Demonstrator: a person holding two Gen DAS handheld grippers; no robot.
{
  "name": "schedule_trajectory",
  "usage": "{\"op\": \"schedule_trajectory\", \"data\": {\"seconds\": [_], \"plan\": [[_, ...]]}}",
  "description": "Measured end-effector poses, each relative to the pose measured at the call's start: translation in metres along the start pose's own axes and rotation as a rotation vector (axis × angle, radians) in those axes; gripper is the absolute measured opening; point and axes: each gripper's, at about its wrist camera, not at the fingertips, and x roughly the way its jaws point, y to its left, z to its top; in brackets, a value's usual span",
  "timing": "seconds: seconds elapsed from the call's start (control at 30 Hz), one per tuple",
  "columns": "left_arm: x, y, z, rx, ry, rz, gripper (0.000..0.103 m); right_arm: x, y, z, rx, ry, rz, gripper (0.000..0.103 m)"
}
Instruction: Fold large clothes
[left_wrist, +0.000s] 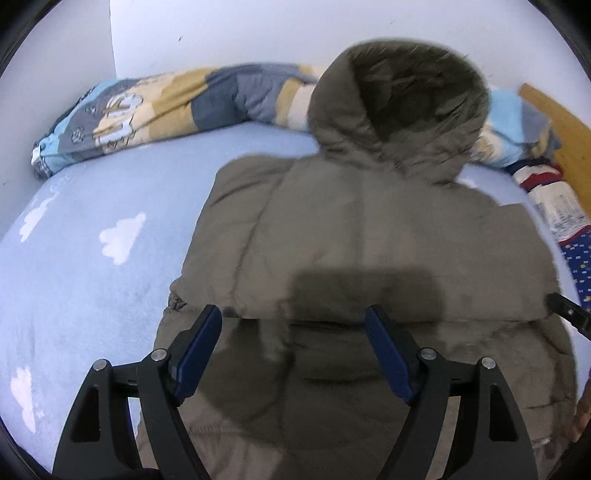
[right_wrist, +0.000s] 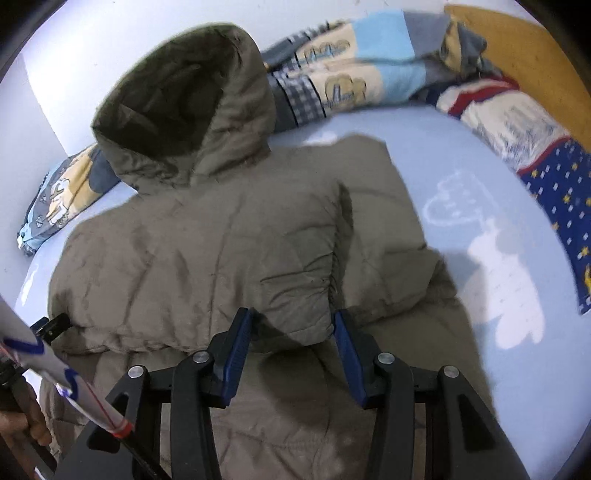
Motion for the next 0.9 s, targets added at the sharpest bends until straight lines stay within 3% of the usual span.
{"op": "schedule_trajectory", "data": {"seconds": [0.17, 0.33, 0.63, 0.9], "plan": [[-0.047, -0.019, -0.012, 0.054, -0.061, -0.020, 0.079, -0.041, 0.013, -0.003, 0.016, -0.030, 0.069, 0.050], [-0.081, -0.029, -0.049, 0.073, -0.047, -0.042, 0.079, -0.070, 0.031, -0.029, -0.027, -0.017, 0.091, 0.050], [-0.109, -0.037, -0.139, 0.107, 0.053, -0.011, 0.079, -0.105, 0.053, -0.119, -0.131, 0.079, 0.085, 0.050], [-0.114, -0.043, -0.188, 0.145, 0.091, 0.039, 0.079, -0.116, 0.043, -0.188, -0.095, 0.165, 0.092, 0.050]]}}
